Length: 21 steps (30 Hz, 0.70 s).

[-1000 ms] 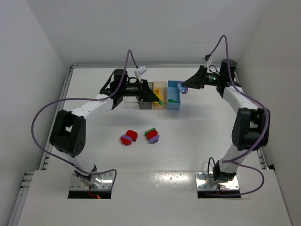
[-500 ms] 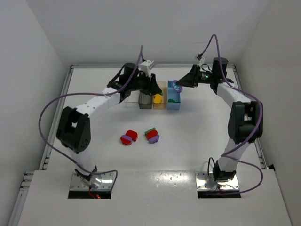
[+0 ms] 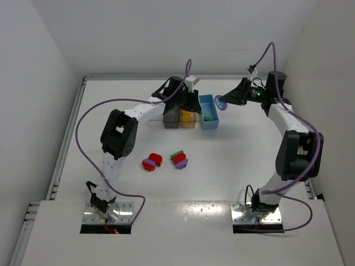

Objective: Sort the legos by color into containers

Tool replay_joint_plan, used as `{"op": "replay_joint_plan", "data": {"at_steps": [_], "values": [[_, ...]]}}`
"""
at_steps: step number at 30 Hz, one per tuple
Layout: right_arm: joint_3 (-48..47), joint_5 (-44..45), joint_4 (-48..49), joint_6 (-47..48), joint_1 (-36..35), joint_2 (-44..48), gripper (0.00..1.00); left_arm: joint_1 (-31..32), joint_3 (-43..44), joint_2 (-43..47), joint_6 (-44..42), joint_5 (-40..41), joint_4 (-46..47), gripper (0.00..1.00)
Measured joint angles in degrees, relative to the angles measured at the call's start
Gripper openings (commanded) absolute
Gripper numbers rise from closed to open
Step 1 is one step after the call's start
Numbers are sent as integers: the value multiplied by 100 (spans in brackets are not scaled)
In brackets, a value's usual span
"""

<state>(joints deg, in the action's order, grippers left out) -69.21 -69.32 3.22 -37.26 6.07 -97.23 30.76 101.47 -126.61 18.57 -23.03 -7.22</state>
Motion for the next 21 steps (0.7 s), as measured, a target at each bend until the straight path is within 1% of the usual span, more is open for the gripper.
{"op": "replay_joint_plan", "data": {"at_steps": [5, 10, 14, 15, 20, 21], "values": [[66, -4, -92, 48, 33, 31, 0, 81, 280, -157, -11, -2, 2, 35], [96, -9, -142, 85, 24, 31, 0, 186, 306, -166, -9, -9, 35, 35], [98, -9, -164, 92, 24, 31, 0, 240, 306, -166, -7, -13, 96, 41], [98, -7, -164, 96, 24, 31, 0, 254, 306, -168, -7, -13, 105, 45], [116, -4, -179, 127, 24, 31, 0, 306, 400, -243, 11, -48, 162, 45], [122, -2, -199, 133, 24, 31, 0, 321, 424, -258, 13, -61, 170, 47]]}}
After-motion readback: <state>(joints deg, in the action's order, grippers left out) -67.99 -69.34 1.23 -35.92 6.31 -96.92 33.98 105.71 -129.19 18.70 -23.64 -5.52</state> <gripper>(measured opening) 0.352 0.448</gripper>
